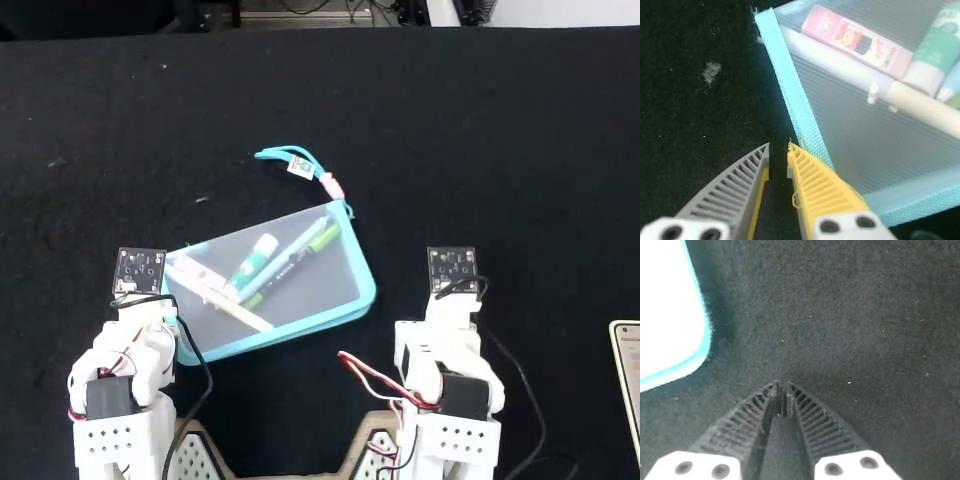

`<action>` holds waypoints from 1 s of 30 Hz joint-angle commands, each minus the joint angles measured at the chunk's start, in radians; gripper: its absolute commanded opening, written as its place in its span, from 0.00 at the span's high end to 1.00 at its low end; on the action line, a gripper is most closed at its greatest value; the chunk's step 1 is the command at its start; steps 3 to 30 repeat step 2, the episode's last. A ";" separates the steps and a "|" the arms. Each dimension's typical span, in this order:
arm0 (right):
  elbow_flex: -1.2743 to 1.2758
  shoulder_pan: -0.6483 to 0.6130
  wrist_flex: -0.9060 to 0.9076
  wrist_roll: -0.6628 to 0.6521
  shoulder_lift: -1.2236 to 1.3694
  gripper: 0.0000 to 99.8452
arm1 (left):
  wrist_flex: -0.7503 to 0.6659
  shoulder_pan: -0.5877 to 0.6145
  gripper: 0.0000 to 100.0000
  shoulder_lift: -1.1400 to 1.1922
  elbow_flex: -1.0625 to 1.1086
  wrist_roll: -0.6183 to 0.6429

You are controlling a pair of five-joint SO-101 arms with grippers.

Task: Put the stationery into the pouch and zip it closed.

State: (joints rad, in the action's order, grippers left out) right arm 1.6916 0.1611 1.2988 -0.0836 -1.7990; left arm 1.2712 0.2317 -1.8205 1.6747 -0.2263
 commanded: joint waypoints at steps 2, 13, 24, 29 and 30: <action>-0.007 0.015 0.011 0.003 -0.096 0.99 | 0.005 -0.013 0.93 -0.006 0.024 -0.008; -0.007 0.015 0.011 0.003 -0.096 0.99 | 0.005 -0.013 0.93 -0.006 0.024 -0.008; -0.007 0.015 0.011 0.003 -0.096 0.99 | 0.005 -0.013 0.93 -0.006 0.024 -0.008; -0.007 0.015 0.011 0.003 -0.096 0.99 | 0.005 -0.013 0.93 -0.006 0.024 -0.008; -0.007 0.015 0.011 0.003 -0.096 0.99 | 0.005 -0.013 0.93 -0.006 0.024 -0.008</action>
